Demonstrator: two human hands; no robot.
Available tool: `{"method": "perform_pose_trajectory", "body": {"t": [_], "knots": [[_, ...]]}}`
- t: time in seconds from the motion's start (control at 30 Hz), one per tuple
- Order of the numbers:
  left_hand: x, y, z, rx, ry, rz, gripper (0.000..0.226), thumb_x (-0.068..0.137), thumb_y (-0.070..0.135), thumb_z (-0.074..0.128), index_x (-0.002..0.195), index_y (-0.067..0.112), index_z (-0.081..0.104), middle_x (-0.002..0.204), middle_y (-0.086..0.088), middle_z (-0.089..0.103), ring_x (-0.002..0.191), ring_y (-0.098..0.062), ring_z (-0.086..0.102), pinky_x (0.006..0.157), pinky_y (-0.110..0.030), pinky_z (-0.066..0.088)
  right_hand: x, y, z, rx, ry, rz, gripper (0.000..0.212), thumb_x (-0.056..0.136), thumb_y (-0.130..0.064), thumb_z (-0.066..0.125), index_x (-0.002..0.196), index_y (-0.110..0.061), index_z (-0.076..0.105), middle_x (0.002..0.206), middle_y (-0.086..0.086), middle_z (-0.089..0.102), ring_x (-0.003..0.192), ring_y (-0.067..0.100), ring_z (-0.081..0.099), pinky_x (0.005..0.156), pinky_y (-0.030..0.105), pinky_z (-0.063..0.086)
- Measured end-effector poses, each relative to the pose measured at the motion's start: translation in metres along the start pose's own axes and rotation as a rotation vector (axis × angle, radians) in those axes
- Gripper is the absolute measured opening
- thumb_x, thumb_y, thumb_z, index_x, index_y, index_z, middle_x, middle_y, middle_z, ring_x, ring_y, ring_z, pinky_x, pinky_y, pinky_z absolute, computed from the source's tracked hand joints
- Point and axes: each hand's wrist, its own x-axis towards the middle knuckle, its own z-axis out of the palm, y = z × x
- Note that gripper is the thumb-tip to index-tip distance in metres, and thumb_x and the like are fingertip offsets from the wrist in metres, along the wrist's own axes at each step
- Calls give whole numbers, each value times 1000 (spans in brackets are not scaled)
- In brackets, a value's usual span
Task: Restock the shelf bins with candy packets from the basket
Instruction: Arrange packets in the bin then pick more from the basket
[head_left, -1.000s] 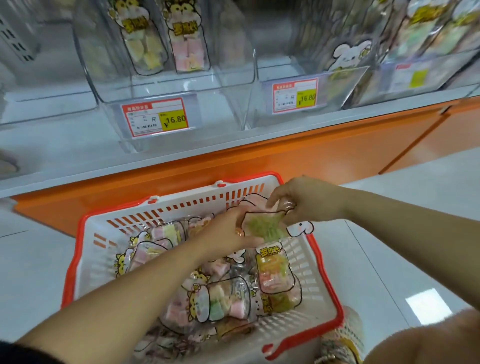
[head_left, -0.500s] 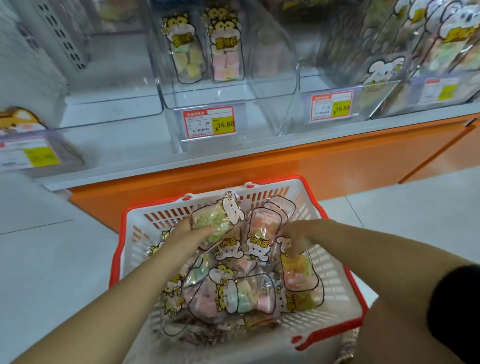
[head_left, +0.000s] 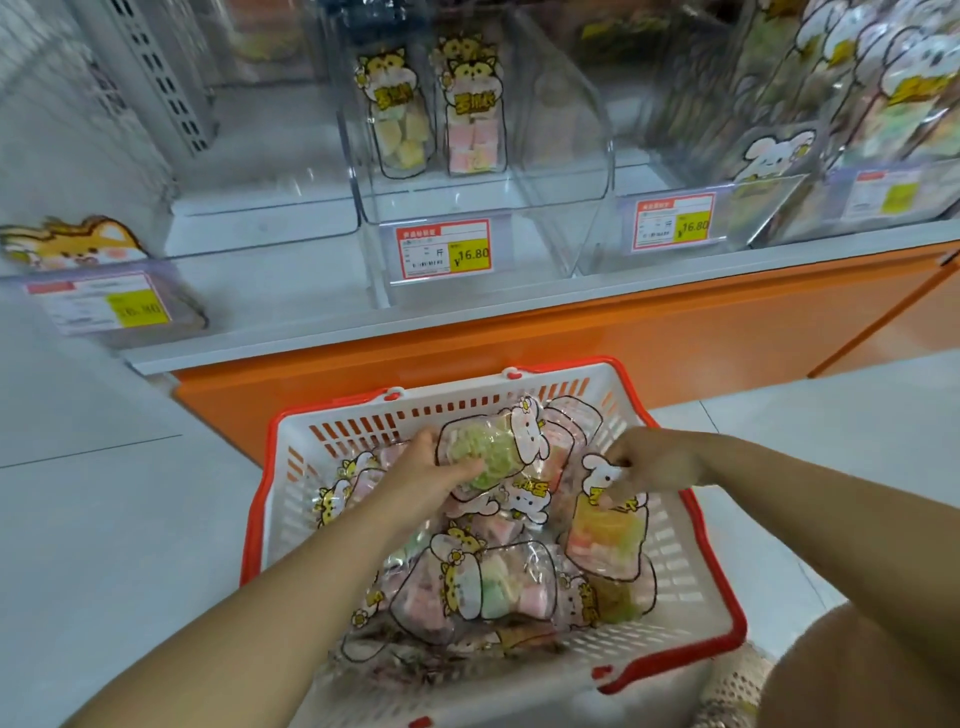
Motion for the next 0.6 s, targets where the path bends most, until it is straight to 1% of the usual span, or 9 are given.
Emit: {"method": "perform_pose_trajectory", "body": {"t": [0.07, 0.1, 0.13, 0.17, 0.2, 0.3, 0.43, 0.5, 0.6], "knots": [[7, 7, 9, -84, -19, -11, 107, 52, 68, 87, 142, 39, 36, 144, 0, 52, 122, -25, 59, 101, -54, 50, -23, 6, -19, 238, 47, -37, 49, 79, -49, 80, 72, -10, 51, 67, 4, 46, 63, 21, 47, 65, 31, 38], [6, 16, 15, -140, -37, -5, 95, 59, 59, 89, 138, 37, 41, 138, -1, 57, 118, -26, 62, 98, -53, 53, -33, 8, -27, 346, 68, -63, 49, 77, -51, 81, 87, -6, 65, 83, 8, 66, 79, 24, 63, 79, 32, 49], [4, 25, 21, -186, -61, 7, 75, 71, 43, 87, 132, 31, 45, 130, -2, 62, 114, -27, 65, 95, -52, 55, -44, 8, -35, 426, 82, -80, 53, 78, -50, 81, 104, -4, 69, 101, 8, 73, 98, 24, 68, 93, 34, 51], [2, 32, 28, -228, -85, 22, 54, 80, 28, 82, 124, 30, 50, 123, -3, 66, 110, -28, 67, 93, -50, 56, -54, 6, -41, 480, 91, -102, 51, 81, -45, 79, 110, -4, 70, 109, 9, 73, 106, 25, 68, 99, 36, 50], [1, 38, 34, -250, -105, 39, 43, 85, 18, 77, 119, 29, 53, 118, -4, 69, 107, -27, 69, 91, -47, 58, -62, 5, -47, 511, 107, -129, 40, 86, -39, 76, 107, -6, 71, 108, 9, 74, 104, 24, 69, 96, 37, 52], [-14, 49, 47, -322, -154, 62, 39, 90, 7, 70, 122, 23, 55, 116, -6, 72, 105, -26, 71, 87, -43, 59, -93, 0, -55, 611, 161, -154, 9, 93, -21, 68, 93, -12, 71, 88, -4, 75, 80, 8, 69, 73, 26, 55], [-45, 60, 48, -468, -177, 94, 39, 92, -3, 63, 128, 11, 54, 119, -17, 70, 105, -35, 70, 80, -46, 61, -130, -1, -55, 748, 206, -132, 9, 95, -16, 66, 93, -8, 67, 85, 3, 72, 74, 11, 67, 69, 26, 56], [-65, 66, 48, -326, -113, 284, 36, 94, -1, 62, 126, 13, 56, 115, -14, 72, 93, -30, 74, 69, -36, 62, -145, -3, -55, 774, 219, -116, 11, 95, -16, 65, 90, -8, 67, 87, 9, 72, 77, 18, 66, 72, 29, 58], [-104, 72, 46, 158, 207, 783, 31, 93, 3, 64, 100, 32, 60, 105, 6, 72, 82, -8, 68, 67, -14, 53, -162, -9, -52, 817, 261, -73, 13, 95, -16, 66, 85, -8, 66, 85, 11, 70, 71, 19, 66, 67, 30, 59]]}}
